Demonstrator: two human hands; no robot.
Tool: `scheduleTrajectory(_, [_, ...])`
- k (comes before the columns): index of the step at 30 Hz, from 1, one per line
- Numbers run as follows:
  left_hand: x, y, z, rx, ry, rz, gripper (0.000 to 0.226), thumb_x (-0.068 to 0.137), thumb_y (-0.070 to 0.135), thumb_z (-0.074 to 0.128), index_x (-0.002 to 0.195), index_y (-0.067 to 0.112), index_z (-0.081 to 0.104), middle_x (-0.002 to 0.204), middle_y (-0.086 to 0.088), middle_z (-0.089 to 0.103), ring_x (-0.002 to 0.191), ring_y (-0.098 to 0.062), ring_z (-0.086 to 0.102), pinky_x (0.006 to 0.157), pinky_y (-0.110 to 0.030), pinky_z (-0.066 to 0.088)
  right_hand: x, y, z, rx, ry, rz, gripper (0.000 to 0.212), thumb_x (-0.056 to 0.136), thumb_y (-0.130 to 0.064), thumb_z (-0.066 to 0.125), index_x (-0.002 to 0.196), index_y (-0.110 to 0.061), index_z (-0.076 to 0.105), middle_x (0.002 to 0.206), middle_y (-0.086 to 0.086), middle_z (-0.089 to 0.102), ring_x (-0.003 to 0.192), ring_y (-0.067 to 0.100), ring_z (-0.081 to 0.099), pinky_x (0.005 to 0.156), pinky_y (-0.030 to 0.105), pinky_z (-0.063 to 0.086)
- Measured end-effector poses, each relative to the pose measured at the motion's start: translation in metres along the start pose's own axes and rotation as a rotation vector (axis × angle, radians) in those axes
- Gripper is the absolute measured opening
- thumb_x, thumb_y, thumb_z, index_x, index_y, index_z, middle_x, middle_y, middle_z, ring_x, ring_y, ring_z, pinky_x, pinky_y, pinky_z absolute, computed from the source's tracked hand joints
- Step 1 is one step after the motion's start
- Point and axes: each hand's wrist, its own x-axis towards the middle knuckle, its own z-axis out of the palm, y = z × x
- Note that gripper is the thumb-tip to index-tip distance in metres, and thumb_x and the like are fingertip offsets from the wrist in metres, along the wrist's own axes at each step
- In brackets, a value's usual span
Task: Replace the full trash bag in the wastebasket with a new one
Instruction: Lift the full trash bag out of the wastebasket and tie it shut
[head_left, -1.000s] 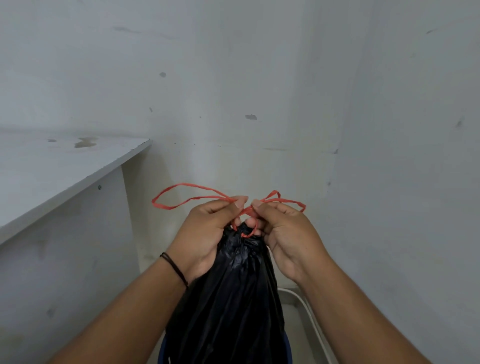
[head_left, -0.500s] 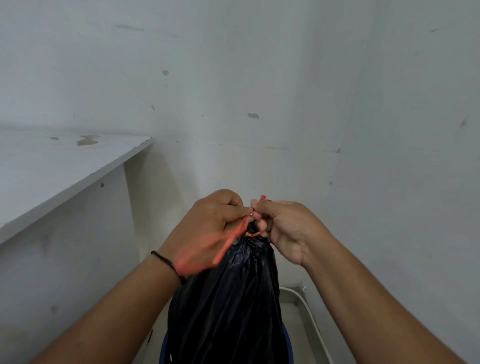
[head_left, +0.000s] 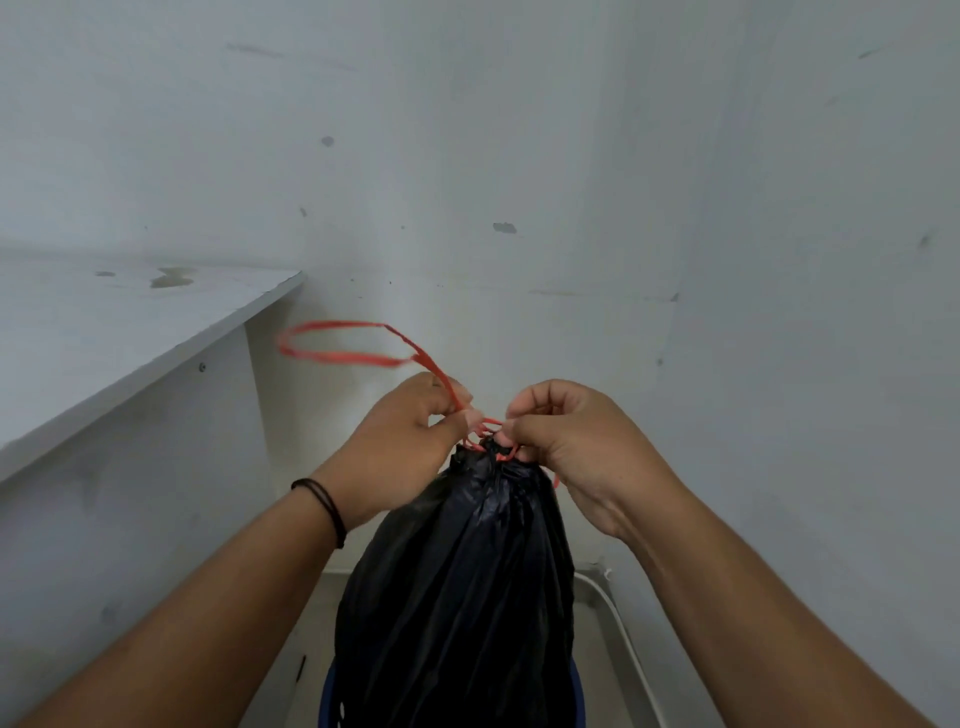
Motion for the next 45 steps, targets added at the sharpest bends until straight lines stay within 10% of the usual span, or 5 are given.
scheduleTrajectory(6, [0.000, 0.008, -0.001, -0.493, -0.150, -0.218, 0.017, 0.093, 0.017, 0.054, 0.088, 0.011, 0.069, 0.084, 0.015, 0.069, 0.077, 0.013, 0.060, 0.063, -0.001, 0.040, -0.002, 0.006, 0.005, -0.391, 0.132, -0.279, 0.034, 0.079, -0.002, 0.061, 0.060, -0.029, 0.064, 0.068, -0.007, 0.068, 0.063, 0.005, 0.062, 0.063, 0.015, 0.049])
scheduleTrajectory(20, [0.002, 0.017, 0.003, -0.594, -0.081, -0.472, 0.007, 0.086, 0.020, 0.063, 0.081, 0.014, 0.063, 0.095, 0.003, 0.066, 0.109, -0.013, 0.055, 0.095, -0.038, 0.029, -0.001, 0.013, 0.008, -0.787, 0.127, -0.556, 0.004, 0.081, -0.019, 0.068, 0.081, -0.015, 0.070, 0.085, -0.004, 0.053, 0.073, 0.005, 0.052, 0.065, 0.006, 0.037])
scheduleTrajectory(29, [0.007, 0.020, 0.006, -0.685, 0.035, -0.389, 0.017, 0.085, 0.017, 0.066, 0.078, 0.002, 0.069, 0.067, -0.003, 0.069, 0.054, -0.003, 0.064, 0.039, -0.011, 0.043, -0.010, -0.026, -0.018, -1.094, -0.025, -0.530, 0.017, 0.088, -0.029, 0.055, 0.072, -0.024, 0.055, 0.089, -0.006, 0.058, 0.088, 0.016, 0.056, 0.087, 0.039, 0.044])
scheduleTrajectory(35, [0.013, -0.002, 0.013, -0.455, 0.248, -0.301, 0.015, 0.083, 0.021, 0.068, 0.071, 0.014, 0.073, 0.080, 0.000, 0.071, 0.077, -0.004, 0.062, 0.051, 0.004, 0.038, -0.040, -0.005, -0.034, -1.095, -0.077, -0.449, 0.020, 0.090, -0.022, 0.050, 0.070, -0.021, 0.050, 0.081, -0.005, 0.055, 0.079, 0.016, 0.053, 0.081, 0.034, 0.041])
scheduleTrajectory(45, [0.012, -0.015, 0.021, -0.193, 0.283, -0.123, 0.038, 0.087, 0.034, 0.061, 0.073, -0.001, 0.068, 0.078, -0.025, 0.064, 0.071, -0.017, 0.054, 0.082, -0.045, 0.050, -0.054, 0.018, -0.036, -0.990, 0.014, -0.440, 0.017, 0.085, -0.021, 0.056, 0.070, -0.016, 0.053, 0.077, -0.004, 0.053, 0.073, 0.009, 0.049, 0.064, 0.023, 0.036])
